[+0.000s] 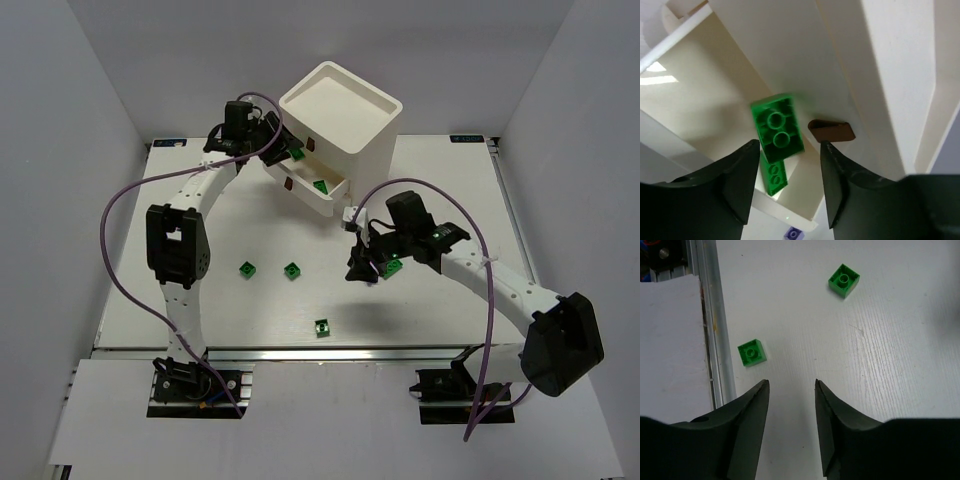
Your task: Sort the legos into containers by color
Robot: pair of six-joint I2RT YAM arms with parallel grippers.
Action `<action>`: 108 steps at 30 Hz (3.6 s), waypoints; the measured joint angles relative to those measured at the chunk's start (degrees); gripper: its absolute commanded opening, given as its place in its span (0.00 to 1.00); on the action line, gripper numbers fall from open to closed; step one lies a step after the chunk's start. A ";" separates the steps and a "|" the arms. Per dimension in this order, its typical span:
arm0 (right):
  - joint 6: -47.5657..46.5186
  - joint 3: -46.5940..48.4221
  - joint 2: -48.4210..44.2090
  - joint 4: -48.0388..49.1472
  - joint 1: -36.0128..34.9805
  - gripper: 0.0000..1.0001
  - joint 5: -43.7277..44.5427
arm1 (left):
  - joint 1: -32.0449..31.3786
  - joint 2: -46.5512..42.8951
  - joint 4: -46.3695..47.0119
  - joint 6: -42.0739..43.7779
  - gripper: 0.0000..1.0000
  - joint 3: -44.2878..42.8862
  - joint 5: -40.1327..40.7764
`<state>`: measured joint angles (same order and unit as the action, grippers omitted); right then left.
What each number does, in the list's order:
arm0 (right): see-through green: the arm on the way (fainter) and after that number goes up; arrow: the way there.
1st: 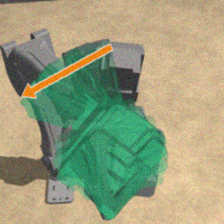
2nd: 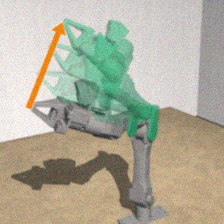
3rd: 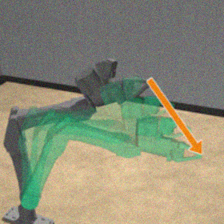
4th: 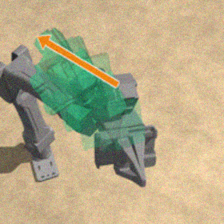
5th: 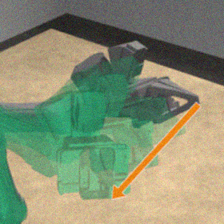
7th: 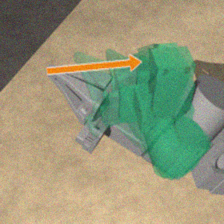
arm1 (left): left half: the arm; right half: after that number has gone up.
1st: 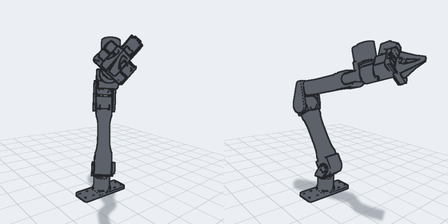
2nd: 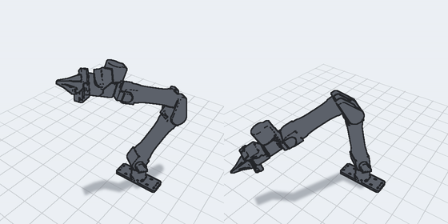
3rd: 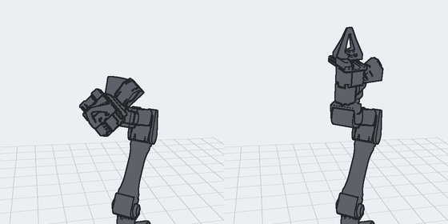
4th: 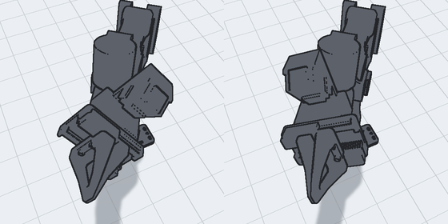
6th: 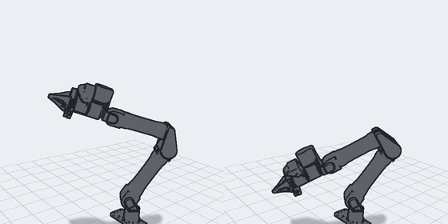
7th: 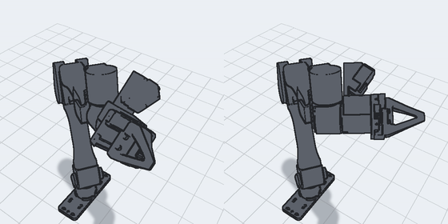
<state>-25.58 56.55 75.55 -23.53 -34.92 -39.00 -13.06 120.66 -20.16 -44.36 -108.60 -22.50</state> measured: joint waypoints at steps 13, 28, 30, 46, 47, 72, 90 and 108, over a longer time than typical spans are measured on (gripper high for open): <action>-0.44 -0.74 3.06 -1.77 -1.38 0.70 -1.53 | 0.31 -3.39 -4.35 0.48 0.11 -1.09 2.43; -19.89 -6.75 10.12 0.02 -14.88 0.89 -1.53 | 1.36 -52.61 -14.45 8.48 0.75 43.95 13.84; -20.57 -6.54 12.70 1.22 -16.37 0.89 0.46 | 1.36 -56.35 -16.44 8.04 0.75 48.96 15.10; -15.54 -3.08 22.29 9.92 -23.61 0.26 15.23 | 1.36 -71.71 -23.89 1.11 0.77 64.06 23.56; -15.47 -3.06 22.32 10.03 -23.61 0.07 15.37 | 1.36 -71.56 -23.74 0.61 0.78 64.83 23.76; -7.32 45.35 31.61 7.06 -5.44 0.00 37.92 | 1.20 -45.33 -9.86 -5.25 0.81 65.81 24.72; -3.72 53.92 42.12 -3.08 -1.03 0.66 36.30 | 0.74 -35.69 -8.13 -5.22 0.79 60.85 25.07; 5.86 32.87 12.31 4.07 1.09 0.66 14.05 | 0.57 -28.57 -9.35 -3.45 0.20 55.47 24.65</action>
<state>-19.73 89.43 87.85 -19.46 -33.82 -24.95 -12.49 92.09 -29.52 -47.81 -53.12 2.15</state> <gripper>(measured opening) 0.658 0.467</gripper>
